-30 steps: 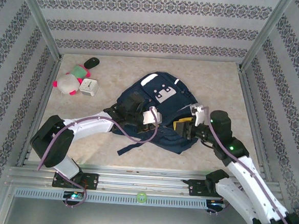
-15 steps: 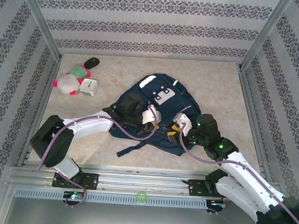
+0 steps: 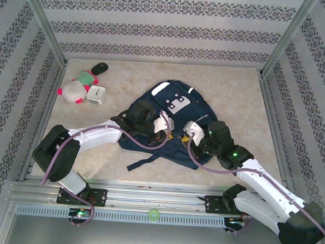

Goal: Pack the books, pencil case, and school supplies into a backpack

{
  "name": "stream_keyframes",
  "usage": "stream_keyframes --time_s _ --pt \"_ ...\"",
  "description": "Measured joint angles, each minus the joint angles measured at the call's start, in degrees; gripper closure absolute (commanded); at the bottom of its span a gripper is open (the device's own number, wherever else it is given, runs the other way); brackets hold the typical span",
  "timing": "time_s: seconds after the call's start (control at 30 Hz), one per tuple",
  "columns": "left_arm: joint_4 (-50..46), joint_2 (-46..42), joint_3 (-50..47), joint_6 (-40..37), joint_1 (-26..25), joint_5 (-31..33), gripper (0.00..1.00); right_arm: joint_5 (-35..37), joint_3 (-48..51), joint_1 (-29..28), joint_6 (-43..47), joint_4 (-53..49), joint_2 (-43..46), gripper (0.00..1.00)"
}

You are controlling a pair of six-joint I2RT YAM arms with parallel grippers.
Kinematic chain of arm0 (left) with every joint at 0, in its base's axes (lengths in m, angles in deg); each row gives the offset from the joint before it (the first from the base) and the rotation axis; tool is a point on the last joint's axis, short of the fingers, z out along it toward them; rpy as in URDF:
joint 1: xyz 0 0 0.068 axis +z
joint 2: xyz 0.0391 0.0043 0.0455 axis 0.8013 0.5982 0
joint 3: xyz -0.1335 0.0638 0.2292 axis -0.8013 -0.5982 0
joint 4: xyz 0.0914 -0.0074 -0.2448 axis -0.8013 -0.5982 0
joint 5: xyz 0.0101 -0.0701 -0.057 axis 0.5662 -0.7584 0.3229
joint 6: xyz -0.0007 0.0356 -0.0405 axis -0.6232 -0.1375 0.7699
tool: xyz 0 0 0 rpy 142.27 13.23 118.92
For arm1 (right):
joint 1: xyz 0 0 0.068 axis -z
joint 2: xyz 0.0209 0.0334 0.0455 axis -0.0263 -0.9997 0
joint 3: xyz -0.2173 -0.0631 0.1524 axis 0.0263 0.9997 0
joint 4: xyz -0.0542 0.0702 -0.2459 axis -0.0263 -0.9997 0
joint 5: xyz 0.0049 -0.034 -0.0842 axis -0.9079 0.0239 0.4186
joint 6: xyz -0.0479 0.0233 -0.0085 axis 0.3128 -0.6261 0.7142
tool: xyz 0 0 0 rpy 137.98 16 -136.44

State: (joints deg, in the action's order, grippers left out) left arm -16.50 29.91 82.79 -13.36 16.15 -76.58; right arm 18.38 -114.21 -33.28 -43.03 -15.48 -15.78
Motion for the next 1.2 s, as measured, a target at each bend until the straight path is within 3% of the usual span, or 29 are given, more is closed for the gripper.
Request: stream_keyframes --time_s 0.37,0.6,0.63,0.73,0.8,0.9,1.03,1.2 --pt "-0.37 -0.02 0.63 -1.36 1.64 -0.85 1.0 4.98 -3.1 2.99 -0.9 -6.84 2.27 1.0" --pt "-4.48 -1.75 0.57 -7.3 3.39 0.31 0.99 5.68 -3.89 6.97 -1.99 -9.31 2.71 1.0" --pt "-5.11 -2.29 0.44 -8.15 3.52 0.76 0.92 5.38 -3.89 7.28 -1.99 -9.38 2.64 1.0" --pt "-7.61 -4.17 0.15 -9.62 4.24 1.92 0.48 3.32 -3.89 7.26 -2.8 -9.31 2.6 1.0" --pt "-9.09 -5.49 0.17 -8.24 5.31 2.01 0.35 2.78 -3.89 7.28 -3.5 -9.64 2.6 1.0" --pt "-8.63 -6.95 0.68 -4.28 4.33 3.17 0.29 2.23 -3.89 7.23 -3.69 -9.81 2.56 1.0" --pt "-6.08 -4.85 4.85 0.07 -1.79 5.33 0.29 1.7 -3.89 7.17 -4.11 -9.79 2.45 1.0" --pt "-1.11 1.36 9.62 4.5 -5.62 5.99 0.38 1.01 -3.89 7.13 -4.79 -9.7 2.45 1.0"
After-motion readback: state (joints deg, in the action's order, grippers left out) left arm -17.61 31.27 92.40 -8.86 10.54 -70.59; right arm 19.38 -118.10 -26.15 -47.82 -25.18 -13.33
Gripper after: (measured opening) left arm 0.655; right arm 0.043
